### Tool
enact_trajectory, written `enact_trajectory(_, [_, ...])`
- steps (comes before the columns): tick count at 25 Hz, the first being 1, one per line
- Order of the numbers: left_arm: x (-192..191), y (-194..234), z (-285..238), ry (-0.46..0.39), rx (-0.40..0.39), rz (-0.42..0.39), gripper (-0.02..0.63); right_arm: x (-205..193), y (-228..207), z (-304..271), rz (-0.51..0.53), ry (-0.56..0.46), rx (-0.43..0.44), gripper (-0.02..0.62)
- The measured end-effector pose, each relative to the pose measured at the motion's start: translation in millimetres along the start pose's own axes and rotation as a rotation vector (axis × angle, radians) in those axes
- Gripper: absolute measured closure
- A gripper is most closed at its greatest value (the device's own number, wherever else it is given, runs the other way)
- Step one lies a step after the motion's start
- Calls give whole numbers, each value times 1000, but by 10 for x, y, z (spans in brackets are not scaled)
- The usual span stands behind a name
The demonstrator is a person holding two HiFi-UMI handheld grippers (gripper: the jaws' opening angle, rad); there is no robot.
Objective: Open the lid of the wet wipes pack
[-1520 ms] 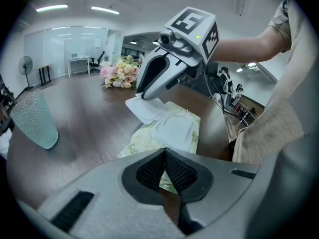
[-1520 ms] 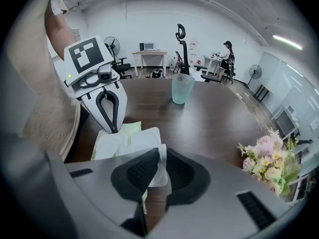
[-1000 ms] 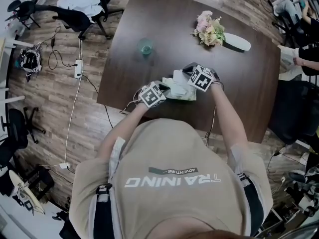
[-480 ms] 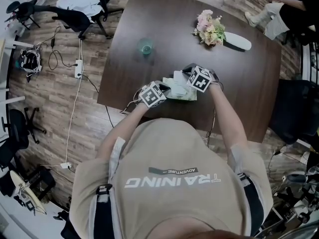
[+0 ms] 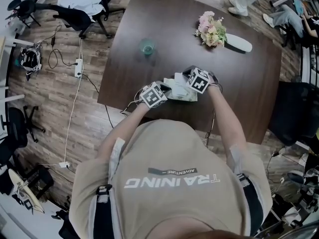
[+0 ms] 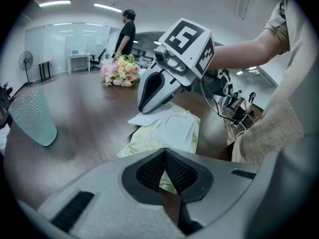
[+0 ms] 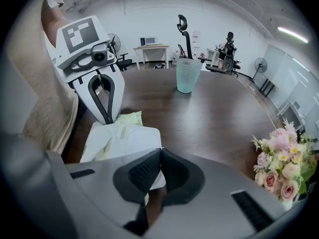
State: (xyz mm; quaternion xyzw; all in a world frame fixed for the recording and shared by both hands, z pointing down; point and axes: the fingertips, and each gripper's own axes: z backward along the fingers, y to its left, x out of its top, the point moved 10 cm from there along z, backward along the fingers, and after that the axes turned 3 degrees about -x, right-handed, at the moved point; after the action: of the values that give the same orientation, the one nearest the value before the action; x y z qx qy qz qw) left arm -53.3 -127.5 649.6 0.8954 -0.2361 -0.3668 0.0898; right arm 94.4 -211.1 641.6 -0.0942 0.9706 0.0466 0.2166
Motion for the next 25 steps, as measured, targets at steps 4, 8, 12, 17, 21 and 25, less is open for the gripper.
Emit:
enact_trajectory(4, [-40, 11, 27, 17, 7, 6, 597, 39, 25, -40, -13, 7, -8, 581])
enact_trajectory(8, [-56, 11, 28, 25, -5, 3, 597, 39, 65, -55, -29, 12, -24, 581])
enact_trajectory(12, [-38, -12, 29, 32, -9, 1, 597, 20, 105, 38, -31, -4, -73, 581])
enact_trajectory(17, [-40, -12, 19, 32, 7, -15, 597, -45, 171, 158, -78, -30, -132, 581])
enact_trajectory(21, [-118, 12, 22, -14, -9, 45, 597, -90, 269, 256, -137, -47, -169, 581])
enact_trajectory(25, [-201, 61, 69, -84, -47, 153, 597, -77, 393, 376, -169, -71, -189, 581])
